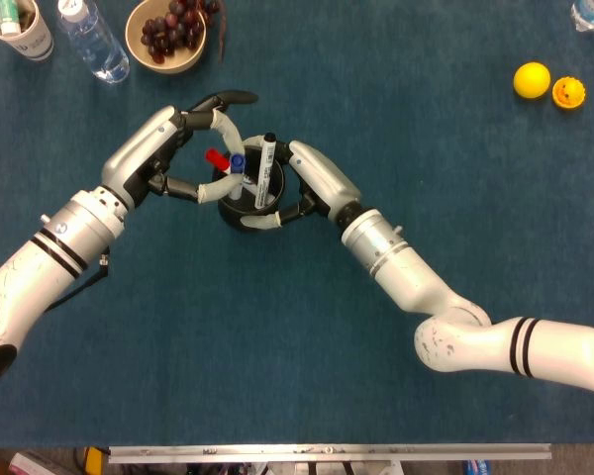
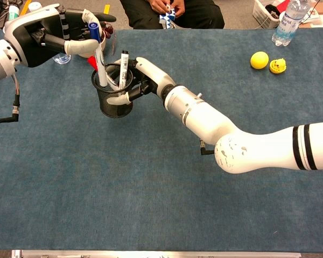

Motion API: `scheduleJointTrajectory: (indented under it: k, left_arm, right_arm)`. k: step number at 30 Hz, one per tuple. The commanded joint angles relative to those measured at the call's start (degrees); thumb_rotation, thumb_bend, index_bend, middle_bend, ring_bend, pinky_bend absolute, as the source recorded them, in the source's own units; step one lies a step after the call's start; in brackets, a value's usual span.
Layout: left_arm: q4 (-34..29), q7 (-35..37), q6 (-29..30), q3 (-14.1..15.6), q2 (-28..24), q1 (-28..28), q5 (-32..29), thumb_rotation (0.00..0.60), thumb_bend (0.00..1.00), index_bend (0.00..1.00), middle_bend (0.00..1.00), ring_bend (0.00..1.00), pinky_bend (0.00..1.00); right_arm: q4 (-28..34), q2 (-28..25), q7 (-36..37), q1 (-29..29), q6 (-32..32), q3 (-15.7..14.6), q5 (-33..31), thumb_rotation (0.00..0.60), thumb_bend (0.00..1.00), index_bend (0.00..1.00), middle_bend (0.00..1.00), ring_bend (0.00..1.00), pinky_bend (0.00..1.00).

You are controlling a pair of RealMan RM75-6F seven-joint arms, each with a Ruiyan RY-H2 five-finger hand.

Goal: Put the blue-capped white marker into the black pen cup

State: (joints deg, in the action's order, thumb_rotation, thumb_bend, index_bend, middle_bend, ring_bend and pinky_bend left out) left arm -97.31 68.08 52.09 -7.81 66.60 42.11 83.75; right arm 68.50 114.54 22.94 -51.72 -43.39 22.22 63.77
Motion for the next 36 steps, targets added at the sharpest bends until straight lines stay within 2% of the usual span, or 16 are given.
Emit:
scheduleJointTrajectory:
  k: [1,4,8,18,28,36]
  left_arm:
    - [0.8,-0.7,-0.2,0.2,0.2,0.0,0.3,0.6,0.3,0.33,0.07,0.0,0.0]
    - [2.1,-2.5,0.3,0.7,-0.2,0.0,2.0,0.6,0.3,0.19,0.01,0.0,0.0]
    - [2.6,-3.7,1.0,1.5,-1.6,-0.2,4.1,0.6,0.3,0.1,0.0,0.0,0.0]
    - [3.5,-8.6,3.8,2.1,-3.7,-2.0,4.0,0.6,0.3,0.1,0.0,0.0,0.0]
    - [2.9,-11.3,4.9,3.4,-3.6,-2.8,5.6,0.6,0.3,0.1,0.0,0.0,0.0]
    - [3.6,-14.6,6.1,4.9,-2.7,-3.2,7.9,0.6,0.3,0.1,0.0,0.0,0.0]
  right_arm:
    - [0.4,-0.4,0.1,0.2,0.1,0.0,0.1,0.6,0.43,0.46,0.43,0.33,0.34]
    - [1.2,-1.2,0.4,0.7,0.4,-0.2,0.2,0.6,0.43,0.46,0.43,0.33,0.34]
    - [2.2,-2.6,0.8,1.4,0.8,-0.6,0.7,0.6,0.43,0.46,0.43,0.33,0.34]
    - [4.8,-7.5,3.0,4.6,0.8,-4.3,4.7,0.6,0.43,0.46,0.43,0.33,0.34]
    - [-0.1,-6.5,9.7,5.9,0.8,-7.1,9.2,0.6,0.44,0.46,0.43,0.32,0.35]
    - [-3.7,-6.2,15.8,6.1,0.3,-9.9,14.3,0.6,0.44,0.46,0.4,0.29,0.28]
